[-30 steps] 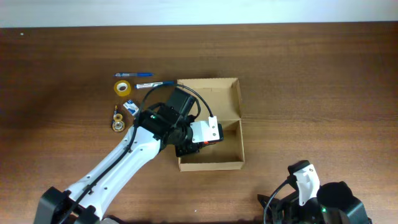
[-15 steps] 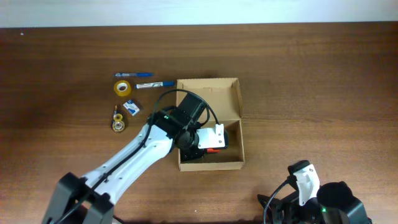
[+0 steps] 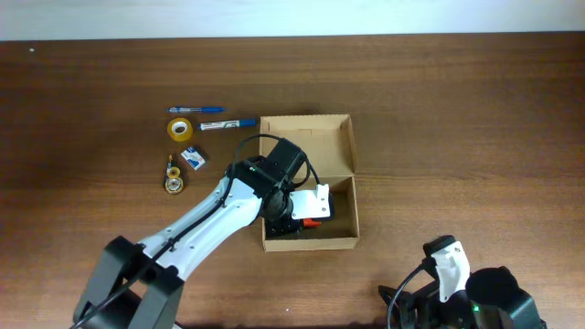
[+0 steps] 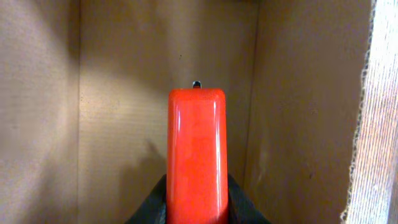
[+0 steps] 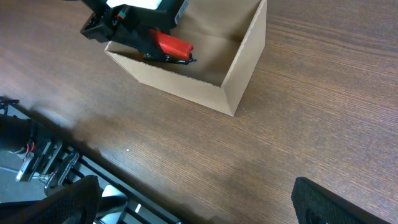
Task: Pack container
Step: 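Carry the stapler over the box and lower it inside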
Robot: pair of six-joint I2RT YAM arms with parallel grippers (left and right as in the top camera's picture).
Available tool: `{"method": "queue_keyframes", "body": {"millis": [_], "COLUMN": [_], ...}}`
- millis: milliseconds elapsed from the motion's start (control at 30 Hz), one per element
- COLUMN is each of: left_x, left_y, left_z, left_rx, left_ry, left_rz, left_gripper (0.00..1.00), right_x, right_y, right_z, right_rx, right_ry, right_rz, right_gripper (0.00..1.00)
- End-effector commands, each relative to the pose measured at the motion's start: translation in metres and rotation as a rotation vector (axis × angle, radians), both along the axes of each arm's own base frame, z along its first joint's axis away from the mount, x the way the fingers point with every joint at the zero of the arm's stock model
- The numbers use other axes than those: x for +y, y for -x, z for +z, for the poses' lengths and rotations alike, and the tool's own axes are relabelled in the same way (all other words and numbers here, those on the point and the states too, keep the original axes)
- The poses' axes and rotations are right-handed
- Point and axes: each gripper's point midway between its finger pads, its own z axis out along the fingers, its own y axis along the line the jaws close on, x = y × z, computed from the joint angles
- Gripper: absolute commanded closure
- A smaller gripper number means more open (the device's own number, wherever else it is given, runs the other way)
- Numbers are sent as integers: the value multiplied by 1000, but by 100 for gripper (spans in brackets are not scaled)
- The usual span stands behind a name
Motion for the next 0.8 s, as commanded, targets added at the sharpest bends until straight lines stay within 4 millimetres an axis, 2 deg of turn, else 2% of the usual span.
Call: {"method": "queue_keyframes", "body": {"millis": [0,767], "left_x": [-3,2], "left_y": [-1,-5], "left_z": [2,0], "left_rx": [1,1], "left_ry": [6,-29], "left_rz": [6,74], "left_gripper": [98,98], "right_x": [2,2], "right_y": [1,1], "right_z": [-1,-1], "right_rx": [5,5], "right_ry": [1,1], "right_rz": [14,14], "right_gripper": [1,1]}}
